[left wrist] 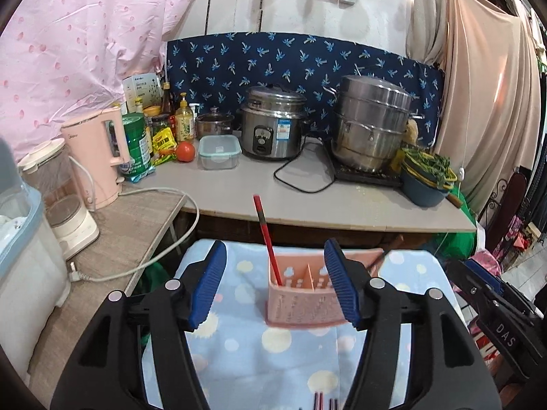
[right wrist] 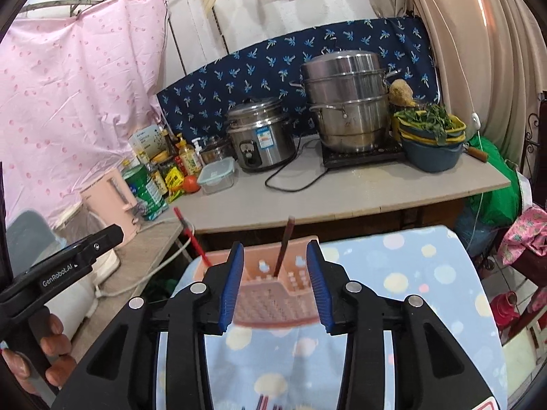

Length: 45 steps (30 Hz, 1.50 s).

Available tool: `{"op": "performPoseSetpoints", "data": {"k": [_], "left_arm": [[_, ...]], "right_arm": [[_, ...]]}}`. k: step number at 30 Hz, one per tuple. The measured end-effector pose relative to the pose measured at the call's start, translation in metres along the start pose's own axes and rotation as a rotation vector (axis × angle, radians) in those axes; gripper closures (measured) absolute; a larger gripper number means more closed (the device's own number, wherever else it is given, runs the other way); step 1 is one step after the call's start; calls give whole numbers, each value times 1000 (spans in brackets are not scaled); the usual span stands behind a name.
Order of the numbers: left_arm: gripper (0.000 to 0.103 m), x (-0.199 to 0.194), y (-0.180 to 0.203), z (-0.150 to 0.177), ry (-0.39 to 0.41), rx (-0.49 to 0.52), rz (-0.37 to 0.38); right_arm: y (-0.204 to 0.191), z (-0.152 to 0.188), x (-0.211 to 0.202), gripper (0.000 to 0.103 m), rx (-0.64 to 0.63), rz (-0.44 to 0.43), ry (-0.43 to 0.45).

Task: Organize utensils
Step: 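Lower the chopsticks into the basket and open both tools, then move both tools back to the remaining chopsticks on the cloth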

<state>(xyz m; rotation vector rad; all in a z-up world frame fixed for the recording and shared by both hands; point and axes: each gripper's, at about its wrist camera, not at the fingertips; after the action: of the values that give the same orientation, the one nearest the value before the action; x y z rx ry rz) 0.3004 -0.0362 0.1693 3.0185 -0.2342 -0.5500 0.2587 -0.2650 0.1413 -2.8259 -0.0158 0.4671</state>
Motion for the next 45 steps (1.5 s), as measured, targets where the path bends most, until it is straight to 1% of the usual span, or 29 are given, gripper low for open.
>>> {"op": "performPoseSetpoints", "data": {"k": [6,9,13,16,19,22,24,30,37,45], "left_arm": [[46,-36,1,36,-63,18,2],[46,-53,3,61,-95,44,-3],[46,-73,0,95,-144,43,0],[46,-84,-4,117,-181,32,7],[46,-96,-6,140,-209,43,5],[46,-106,-8,163,-238,49,5],[46,-112,-8,180,-267,56,5],[46,-125,-5,223,-322,83,4],[46,-135,-8,262,-409,72,4],[44,-143,-12,282,-447,56,5]], "right_arm": [[3,40,-41,65,0,0,-75],[4,64,-61,65,-11,1,-113],[6,100,-84,65,-4,2,-175],[6,126,-99,65,1,1,-225],[7,150,-112,65,5,-5,-271],[4,177,-125,65,-36,16,-301],[4,193,-132,65,-47,24,-321],[2,238,-148,65,-88,45,-385],[2,267,-157,65,-124,67,-424],[-5,287,-163,67,-142,51,-457]]}}
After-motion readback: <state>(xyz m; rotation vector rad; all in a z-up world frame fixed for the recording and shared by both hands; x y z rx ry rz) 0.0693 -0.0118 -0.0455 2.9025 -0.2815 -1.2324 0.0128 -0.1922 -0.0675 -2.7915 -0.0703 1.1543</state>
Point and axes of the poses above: each gripper's, at about its wrist camera, not at the fingertips, and x roughly the way its jaws point, y to its right, z to its underside, and after that the axes turned 12 degrees about y, right-handed
